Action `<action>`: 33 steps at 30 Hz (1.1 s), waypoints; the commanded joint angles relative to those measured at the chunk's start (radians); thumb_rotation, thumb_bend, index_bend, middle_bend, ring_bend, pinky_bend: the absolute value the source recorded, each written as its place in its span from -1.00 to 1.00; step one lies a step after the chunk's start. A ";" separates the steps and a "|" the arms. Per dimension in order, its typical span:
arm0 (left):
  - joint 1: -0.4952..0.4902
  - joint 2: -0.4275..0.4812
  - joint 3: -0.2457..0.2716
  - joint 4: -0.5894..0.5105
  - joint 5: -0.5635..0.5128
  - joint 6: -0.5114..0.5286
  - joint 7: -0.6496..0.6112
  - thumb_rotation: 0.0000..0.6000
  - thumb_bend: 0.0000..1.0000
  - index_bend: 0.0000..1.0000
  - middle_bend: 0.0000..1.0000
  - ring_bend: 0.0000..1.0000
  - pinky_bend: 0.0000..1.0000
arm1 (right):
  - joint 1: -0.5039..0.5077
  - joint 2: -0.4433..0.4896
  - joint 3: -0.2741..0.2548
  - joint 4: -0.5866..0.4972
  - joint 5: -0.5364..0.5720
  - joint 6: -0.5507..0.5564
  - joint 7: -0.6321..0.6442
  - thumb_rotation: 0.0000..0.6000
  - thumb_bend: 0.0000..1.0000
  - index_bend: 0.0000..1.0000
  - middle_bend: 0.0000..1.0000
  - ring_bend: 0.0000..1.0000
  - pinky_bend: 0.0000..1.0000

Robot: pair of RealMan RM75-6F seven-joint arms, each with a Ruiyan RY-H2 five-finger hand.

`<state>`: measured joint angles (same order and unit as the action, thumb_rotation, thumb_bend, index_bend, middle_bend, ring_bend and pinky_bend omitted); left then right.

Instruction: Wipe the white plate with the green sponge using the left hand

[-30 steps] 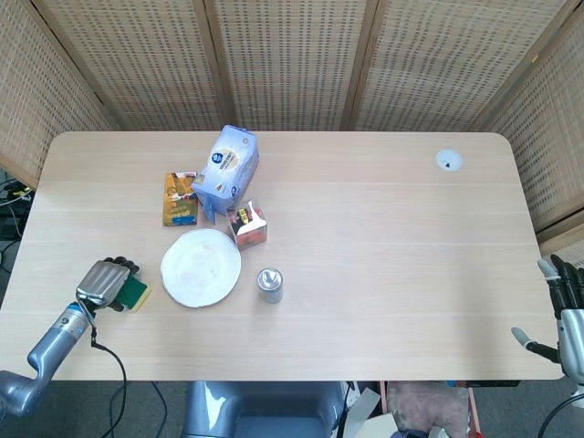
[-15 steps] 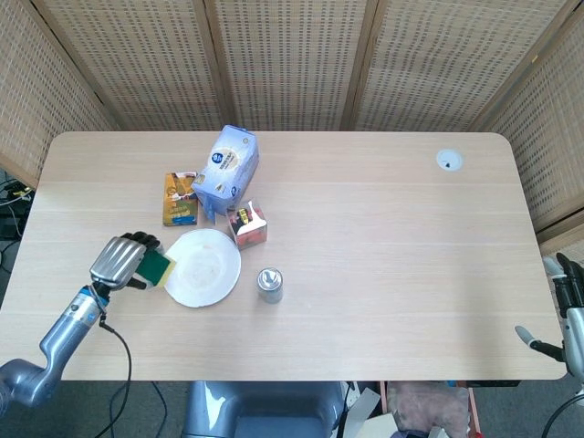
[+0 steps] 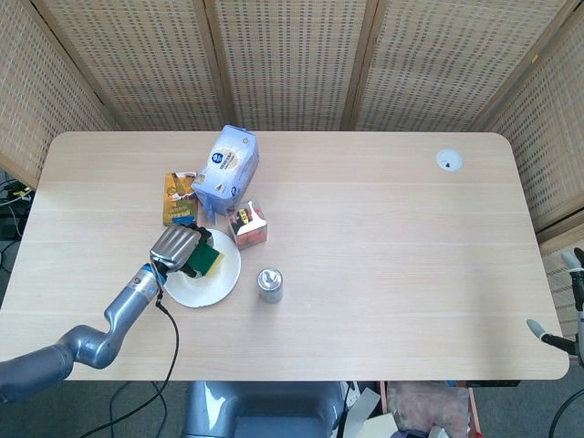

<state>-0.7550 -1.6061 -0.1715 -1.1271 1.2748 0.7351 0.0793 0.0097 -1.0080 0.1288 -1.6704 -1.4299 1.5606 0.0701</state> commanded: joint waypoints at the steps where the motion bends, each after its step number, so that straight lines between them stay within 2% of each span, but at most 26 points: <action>1: -0.024 -0.028 -0.004 0.035 -0.025 -0.033 -0.009 1.00 -0.72 -0.02 -0.23 -0.41 -0.25 | -0.001 0.002 0.004 0.003 0.009 -0.003 0.006 1.00 -1.00 -1.00 -1.00 -1.00 -1.00; 19: -0.053 -0.096 0.024 0.121 -0.083 -0.115 -0.032 1.00 -0.69 -0.02 -0.23 -0.41 -0.25 | -0.007 0.015 0.007 0.009 0.014 -0.005 0.052 1.00 -1.00 -1.00 -1.00 -1.00 -1.00; 27: -0.054 -0.043 0.013 0.061 -0.064 -0.069 -0.030 1.00 -0.69 -0.02 -0.23 -0.41 -0.25 | -0.010 0.016 0.006 0.010 0.009 0.002 0.057 1.00 -1.00 -1.00 -1.00 -1.00 -1.00; 33: -0.060 0.004 0.004 0.022 -0.106 -0.077 0.006 1.00 -0.69 -0.02 -0.23 -0.41 -0.25 | -0.008 0.014 0.005 0.010 0.010 -0.003 0.050 1.00 -1.00 -1.00 -1.00 -1.00 -1.00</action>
<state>-0.8130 -1.6068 -0.1651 -1.1055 1.1786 0.6610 0.0765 0.0018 -0.9940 0.1338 -1.6601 -1.4204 1.5572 0.1201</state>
